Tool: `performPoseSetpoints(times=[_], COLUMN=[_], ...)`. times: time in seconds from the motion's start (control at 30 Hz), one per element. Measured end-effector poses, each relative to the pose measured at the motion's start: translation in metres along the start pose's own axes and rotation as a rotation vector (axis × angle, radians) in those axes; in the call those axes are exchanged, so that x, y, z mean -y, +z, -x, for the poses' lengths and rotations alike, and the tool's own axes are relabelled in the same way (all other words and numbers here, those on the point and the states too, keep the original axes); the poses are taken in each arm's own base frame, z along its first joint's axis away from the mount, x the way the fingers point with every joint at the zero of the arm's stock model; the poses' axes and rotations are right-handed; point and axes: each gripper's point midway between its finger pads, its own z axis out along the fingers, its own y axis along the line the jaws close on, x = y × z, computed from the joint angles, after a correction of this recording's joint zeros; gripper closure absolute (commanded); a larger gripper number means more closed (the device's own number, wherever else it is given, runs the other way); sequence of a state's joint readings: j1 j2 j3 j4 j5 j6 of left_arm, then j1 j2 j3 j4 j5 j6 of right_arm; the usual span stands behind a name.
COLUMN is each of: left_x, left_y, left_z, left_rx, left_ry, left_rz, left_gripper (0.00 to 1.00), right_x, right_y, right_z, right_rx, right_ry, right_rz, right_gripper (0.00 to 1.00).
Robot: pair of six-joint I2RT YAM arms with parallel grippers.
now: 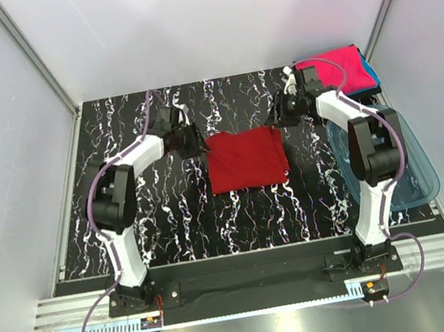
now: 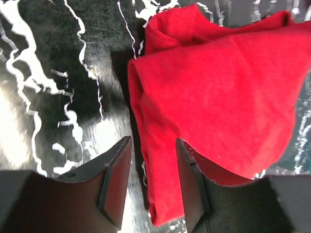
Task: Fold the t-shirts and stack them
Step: Fold the tshirt
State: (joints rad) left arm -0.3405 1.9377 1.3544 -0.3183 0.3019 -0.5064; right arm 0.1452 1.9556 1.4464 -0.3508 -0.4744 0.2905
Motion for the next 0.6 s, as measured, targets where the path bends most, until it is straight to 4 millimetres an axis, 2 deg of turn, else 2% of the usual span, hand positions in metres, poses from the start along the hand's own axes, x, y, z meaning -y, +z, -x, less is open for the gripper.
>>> performPoseSetpoints(times=[0.13,0.27,0.33,0.37,0.4,0.47,0.5,0.53,0.57,0.6], left_x=[-0.003,0.0,0.002,0.003,0.003,0.002,0.003,0.003,0.003,0.003], left_y=[0.016,0.023,0.024,0.025,0.026,0.03,0.033,0.036,0.038,0.04], left_z=[0.001,0.013,0.02,0.023,0.026,0.029,0.029,0.028,0.027,0.025], left_rx=[-0.03,-0.017,-0.007,-0.002,0.0,0.001,0.0,-0.006,-0.012,-0.019], left_ry=[0.02,0.043,0.05,0.051,0.05,0.044,0.045,0.037,0.03,0.024], left_rz=[-0.003,-0.017,-0.026,-0.031,-0.037,-0.053,-0.066,-0.077,-0.088,-0.1], left_gripper=[0.54,0.54,0.55,0.57,0.66,0.79,0.9,0.95,1.0,1.0], right_x=[0.007,0.015,0.02,0.021,0.023,0.025,0.026,0.027,0.029,0.029], right_y=[0.019,0.033,0.038,0.041,0.043,0.047,0.049,0.051,0.052,0.054], right_z=[0.004,0.001,-0.002,-0.002,-0.002,0.0,0.0,0.0,0.0,0.0], right_rx=[-0.027,-0.052,-0.068,-0.073,-0.074,-0.073,-0.074,-0.072,-0.071,-0.068], right_ry=[-0.005,0.001,0.007,0.007,0.005,-0.002,0.0,-0.002,-0.002,0.0], right_rz=[0.005,0.001,-0.005,-0.008,-0.009,-0.011,-0.013,-0.013,-0.014,-0.014], right_gripper=[0.5,0.5,0.56,0.62,0.78,0.89,0.94,1.0,1.0,1.0])
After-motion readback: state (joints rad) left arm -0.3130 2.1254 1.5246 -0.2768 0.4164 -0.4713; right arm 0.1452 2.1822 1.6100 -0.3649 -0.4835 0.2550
